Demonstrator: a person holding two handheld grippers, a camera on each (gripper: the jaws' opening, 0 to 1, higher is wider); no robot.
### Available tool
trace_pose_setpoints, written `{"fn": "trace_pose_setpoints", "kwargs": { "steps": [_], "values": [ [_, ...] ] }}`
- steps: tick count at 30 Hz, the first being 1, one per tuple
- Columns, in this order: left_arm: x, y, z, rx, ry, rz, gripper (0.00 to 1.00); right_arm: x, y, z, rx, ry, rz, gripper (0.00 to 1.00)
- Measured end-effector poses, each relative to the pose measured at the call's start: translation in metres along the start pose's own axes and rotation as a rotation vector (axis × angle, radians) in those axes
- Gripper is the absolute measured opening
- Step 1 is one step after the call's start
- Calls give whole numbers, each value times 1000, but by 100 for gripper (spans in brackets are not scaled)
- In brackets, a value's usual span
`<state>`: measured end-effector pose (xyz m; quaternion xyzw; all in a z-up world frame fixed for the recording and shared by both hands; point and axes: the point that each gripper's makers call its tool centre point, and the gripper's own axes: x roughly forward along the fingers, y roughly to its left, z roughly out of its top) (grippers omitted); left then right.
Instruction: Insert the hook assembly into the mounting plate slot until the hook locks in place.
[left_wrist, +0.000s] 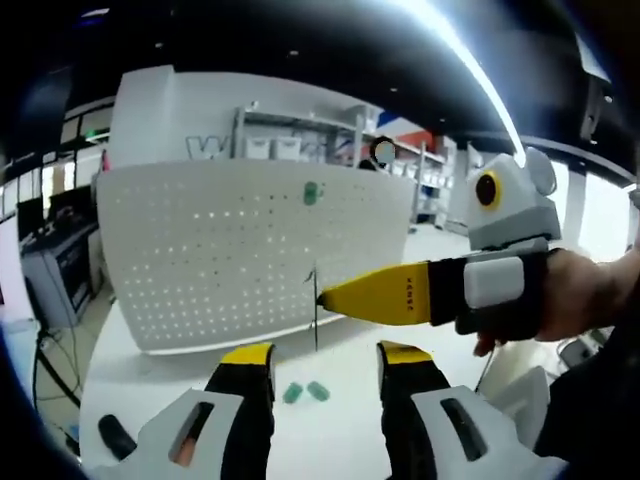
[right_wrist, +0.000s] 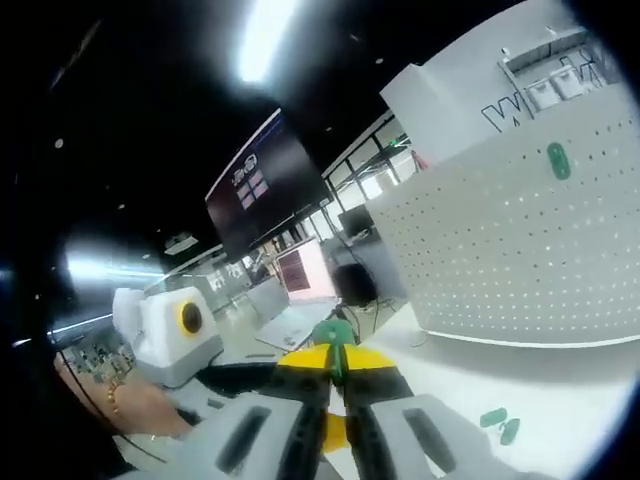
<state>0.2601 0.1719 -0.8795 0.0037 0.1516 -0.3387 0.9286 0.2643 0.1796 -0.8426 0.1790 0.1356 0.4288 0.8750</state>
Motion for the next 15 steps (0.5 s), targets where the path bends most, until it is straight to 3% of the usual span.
{"fn": "trace_pose_setpoints", "kwargs": {
  "steps": [4,10,15],
  "values": [
    [2,-4,-1,-9,-8,-16,64,0,-3,1,-10,1,-7,1],
    [3,-10,-3,-18,-3,-40,82,0,-7,-1,-30,10,-15,1],
    [6,-16,-3,56,-14,-46,97,0,-10,-4,-47,21,-23,1]
  ]
}}
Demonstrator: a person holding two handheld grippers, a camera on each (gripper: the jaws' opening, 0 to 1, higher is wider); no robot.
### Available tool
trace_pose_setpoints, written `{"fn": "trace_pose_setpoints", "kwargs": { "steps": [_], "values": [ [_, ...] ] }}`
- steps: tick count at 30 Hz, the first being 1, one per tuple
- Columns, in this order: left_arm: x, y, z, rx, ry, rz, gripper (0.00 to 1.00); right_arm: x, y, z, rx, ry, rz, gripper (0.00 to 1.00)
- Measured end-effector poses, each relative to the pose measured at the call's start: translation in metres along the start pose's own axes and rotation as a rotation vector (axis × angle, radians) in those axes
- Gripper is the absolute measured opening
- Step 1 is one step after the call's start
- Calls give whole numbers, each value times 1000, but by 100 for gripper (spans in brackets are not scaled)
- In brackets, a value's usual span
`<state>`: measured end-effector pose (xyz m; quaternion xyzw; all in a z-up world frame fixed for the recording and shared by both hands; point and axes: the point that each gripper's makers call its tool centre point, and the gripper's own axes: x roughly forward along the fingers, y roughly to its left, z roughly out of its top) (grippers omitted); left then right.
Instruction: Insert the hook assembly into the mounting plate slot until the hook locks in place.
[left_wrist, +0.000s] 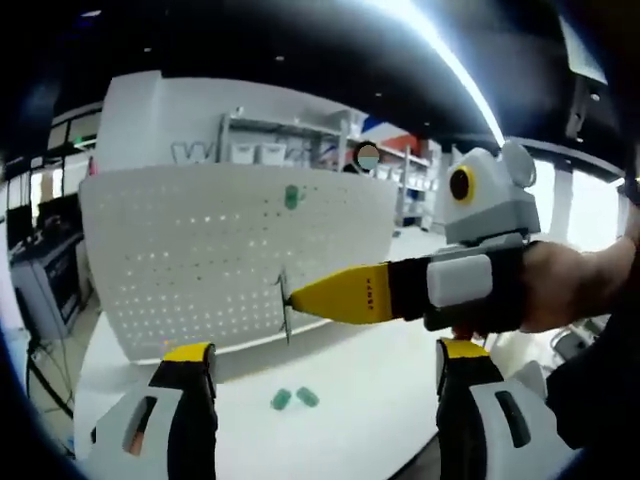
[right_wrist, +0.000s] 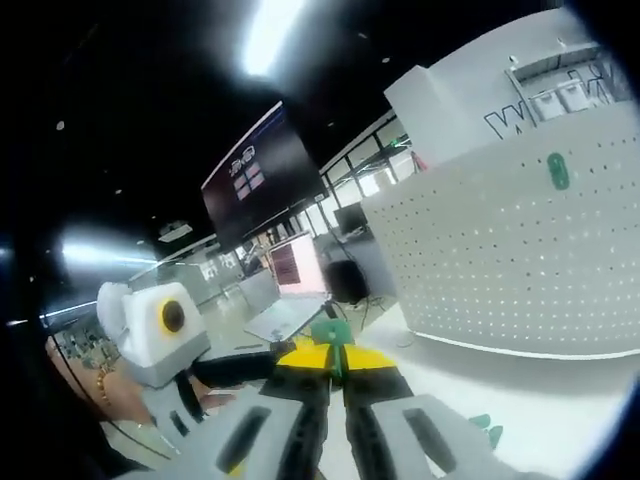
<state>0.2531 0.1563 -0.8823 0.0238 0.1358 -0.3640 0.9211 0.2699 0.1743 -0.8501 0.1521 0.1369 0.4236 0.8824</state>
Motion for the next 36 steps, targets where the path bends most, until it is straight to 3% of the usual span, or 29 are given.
{"fn": "trace_pose_setpoints", "kwargs": {
  "steps": [5,12,18,23,36],
  "values": [
    [0,1,-1,6,3,-7,100,-2,-3,-1,-14,5,-10,1],
    [-1,6,-4,-45,2,-2,100,-4,-13,1,-36,1,-41,1],
    [-3,10,-8,-62,10,19,100,-9,-41,23,-177,-98,-202,1],
    [-3,16,-16,-63,47,37,100,-12,-60,31,-167,-144,-283,1],
    [-6,29,-18,-93,46,68,100,-29,-113,71,-222,-256,-455,1]
  ]
}}
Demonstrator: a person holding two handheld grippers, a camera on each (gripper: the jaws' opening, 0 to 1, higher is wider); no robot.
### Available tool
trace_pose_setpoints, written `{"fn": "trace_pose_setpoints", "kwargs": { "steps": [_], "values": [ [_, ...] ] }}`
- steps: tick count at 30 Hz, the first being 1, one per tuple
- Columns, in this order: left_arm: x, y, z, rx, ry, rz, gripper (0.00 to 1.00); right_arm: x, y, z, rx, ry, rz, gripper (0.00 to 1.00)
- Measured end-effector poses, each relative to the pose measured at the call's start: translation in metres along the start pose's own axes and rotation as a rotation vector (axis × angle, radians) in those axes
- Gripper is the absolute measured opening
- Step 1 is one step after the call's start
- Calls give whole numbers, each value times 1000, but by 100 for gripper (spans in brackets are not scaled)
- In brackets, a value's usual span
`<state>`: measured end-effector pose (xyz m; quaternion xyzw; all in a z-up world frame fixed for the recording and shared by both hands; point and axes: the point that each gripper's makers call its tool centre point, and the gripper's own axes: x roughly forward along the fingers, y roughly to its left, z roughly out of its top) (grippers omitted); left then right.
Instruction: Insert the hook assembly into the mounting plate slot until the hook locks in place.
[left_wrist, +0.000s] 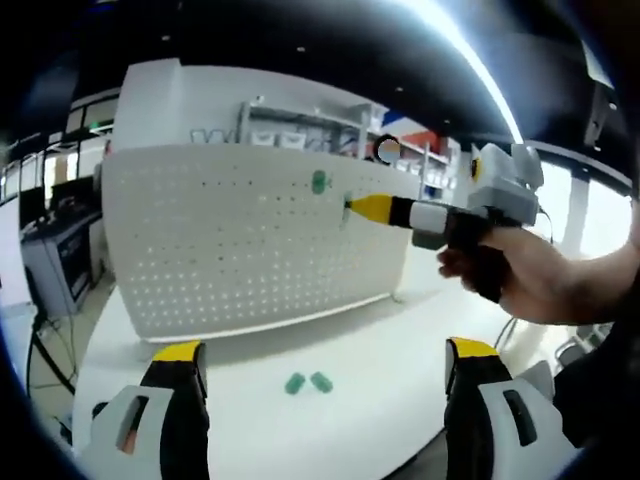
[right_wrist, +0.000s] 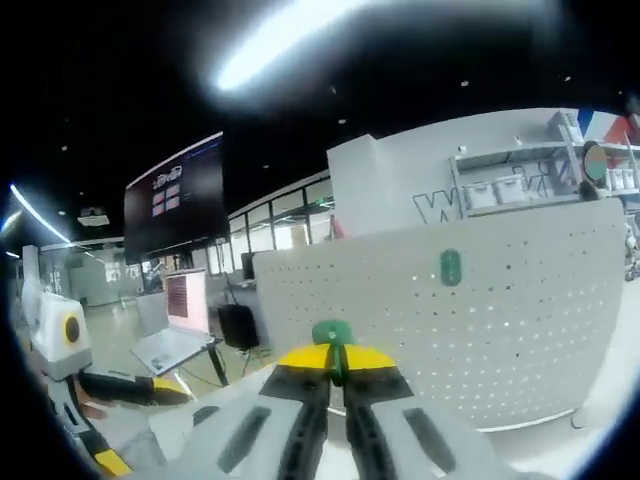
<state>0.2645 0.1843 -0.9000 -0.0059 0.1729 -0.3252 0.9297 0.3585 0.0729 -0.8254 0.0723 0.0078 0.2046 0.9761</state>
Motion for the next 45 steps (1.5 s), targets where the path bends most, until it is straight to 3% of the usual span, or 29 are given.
{"fn": "trace_pose_setpoints", "kwargs": {
  "steps": [23,38,45],
  "values": [
    [1,12,-8,-25,30,8,100,39,-103,34,-98,-76,-205,1],
    [5,12,-16,-30,59,8,100,62,-149,44,-92,-106,-309,1],
    [8,14,-14,-36,60,14,100,71,-160,51,-84,-123,-325,1]
  ]
}}
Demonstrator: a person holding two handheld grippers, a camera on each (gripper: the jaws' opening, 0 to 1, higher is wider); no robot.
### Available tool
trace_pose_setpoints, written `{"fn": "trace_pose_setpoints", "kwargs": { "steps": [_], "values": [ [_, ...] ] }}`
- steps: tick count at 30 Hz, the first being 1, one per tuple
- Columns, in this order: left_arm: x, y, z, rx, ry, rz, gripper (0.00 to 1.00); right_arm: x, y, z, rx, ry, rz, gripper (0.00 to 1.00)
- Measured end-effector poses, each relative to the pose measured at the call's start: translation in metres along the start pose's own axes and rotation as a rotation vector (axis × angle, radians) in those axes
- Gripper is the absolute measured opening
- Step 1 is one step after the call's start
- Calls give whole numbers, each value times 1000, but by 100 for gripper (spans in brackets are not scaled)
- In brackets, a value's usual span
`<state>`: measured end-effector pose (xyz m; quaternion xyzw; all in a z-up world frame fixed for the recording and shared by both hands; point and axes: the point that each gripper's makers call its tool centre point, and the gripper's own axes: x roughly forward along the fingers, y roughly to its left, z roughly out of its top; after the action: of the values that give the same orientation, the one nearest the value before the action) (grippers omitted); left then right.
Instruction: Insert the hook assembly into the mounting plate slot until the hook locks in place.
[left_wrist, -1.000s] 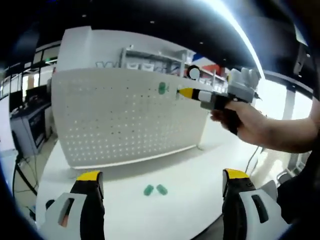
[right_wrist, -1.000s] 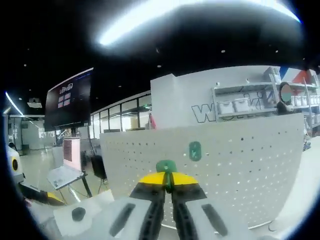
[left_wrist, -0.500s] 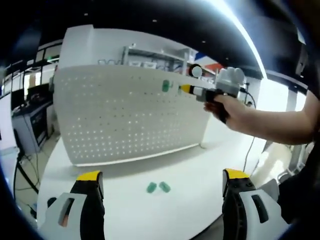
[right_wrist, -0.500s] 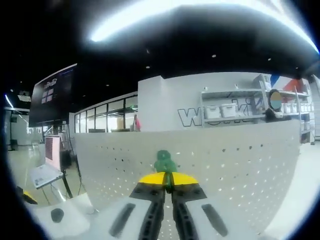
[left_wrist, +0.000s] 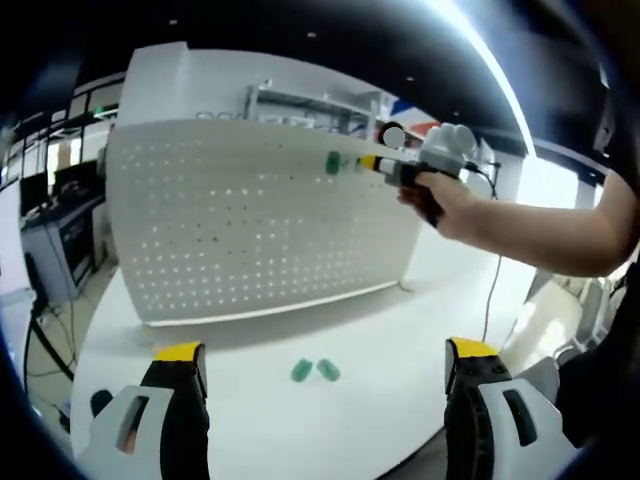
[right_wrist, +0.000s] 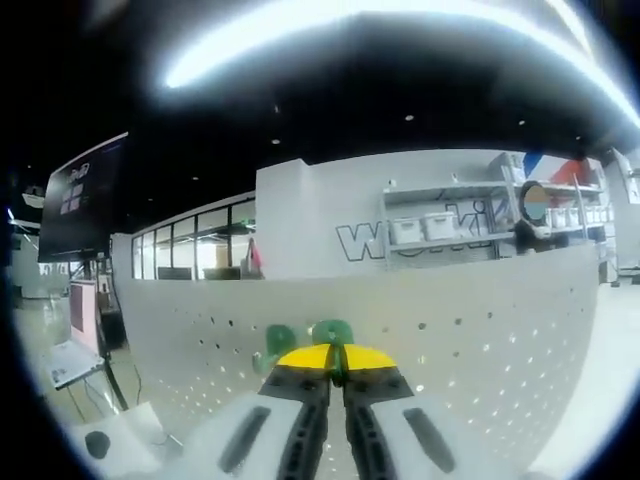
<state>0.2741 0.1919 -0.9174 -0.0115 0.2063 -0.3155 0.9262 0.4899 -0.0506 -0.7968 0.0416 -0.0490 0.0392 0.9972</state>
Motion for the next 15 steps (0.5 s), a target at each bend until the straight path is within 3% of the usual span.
{"fn": "trace_pose_setpoints", "kwargs": {
  "steps": [15],
  "values": [
    [-3,8,-5,-41,1,20,99,6,-3,-1,-4,-18,-37,1]
  ]
}}
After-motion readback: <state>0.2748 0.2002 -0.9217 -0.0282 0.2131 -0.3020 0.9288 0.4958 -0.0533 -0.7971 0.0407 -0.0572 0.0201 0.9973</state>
